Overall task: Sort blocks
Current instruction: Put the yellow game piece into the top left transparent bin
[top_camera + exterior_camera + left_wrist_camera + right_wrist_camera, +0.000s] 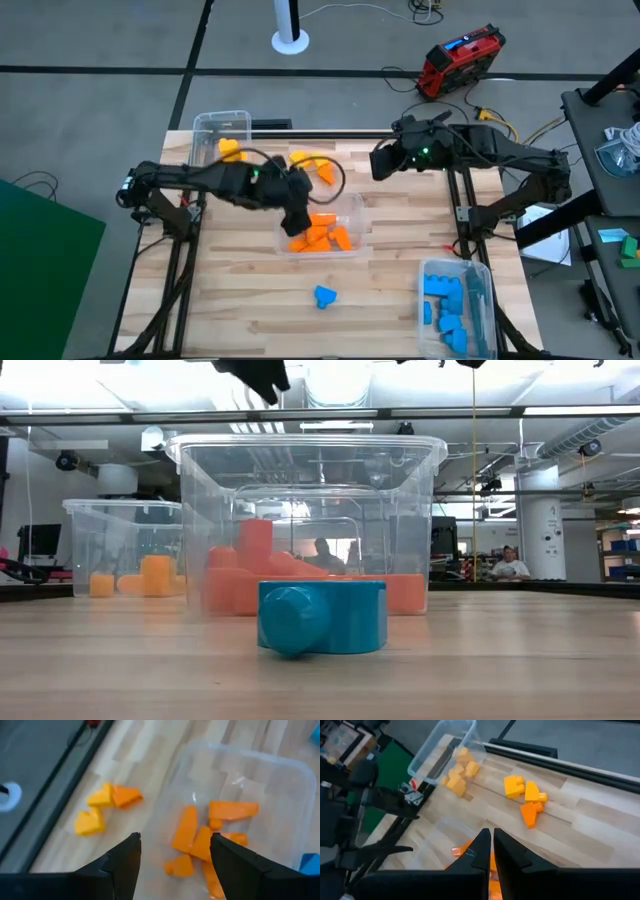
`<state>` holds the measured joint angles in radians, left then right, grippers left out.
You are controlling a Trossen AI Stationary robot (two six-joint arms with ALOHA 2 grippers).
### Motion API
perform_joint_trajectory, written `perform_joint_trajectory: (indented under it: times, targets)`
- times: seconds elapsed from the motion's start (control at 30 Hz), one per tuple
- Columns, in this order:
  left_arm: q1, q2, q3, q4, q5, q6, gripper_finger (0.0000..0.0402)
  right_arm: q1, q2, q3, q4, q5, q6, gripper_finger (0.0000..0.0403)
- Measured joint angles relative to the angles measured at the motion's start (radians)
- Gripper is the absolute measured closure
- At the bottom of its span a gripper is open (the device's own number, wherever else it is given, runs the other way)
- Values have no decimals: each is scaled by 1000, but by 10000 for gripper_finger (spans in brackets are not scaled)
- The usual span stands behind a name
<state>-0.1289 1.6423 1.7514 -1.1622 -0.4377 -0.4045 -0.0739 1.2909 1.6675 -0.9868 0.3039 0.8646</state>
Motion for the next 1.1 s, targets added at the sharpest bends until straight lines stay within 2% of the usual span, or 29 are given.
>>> perform_joint_trajectory:
  times: [0.2, 0.47, 0.53, 0.7, 0.8, 1.1]
  targets:
    - [100, -67, 8, -2, 2, 155, 197, -20, 75, 100, -3, 2, -9, 390]
    - [236, -162, -17, 7, 38, 286, 219, -46, 228, 246, -34, 2, -39, 390]
    - [262, -181, -17, 20, 94, 340, 225, -59, 272, 289, -70, 1, -43, 390]
    - [347, -226, -19, 53, 373, 461, 238, -100, 370, 362, -102, 1, -78, 390]
    - [387, -248, -20, 71, 395, 475, 240, -129, 414, 376, -103, -1, -93, 390]
    - [453, -317, -20, 199, 396, 523, 241, -262, 522, 377, -97, -187, -125, 390]
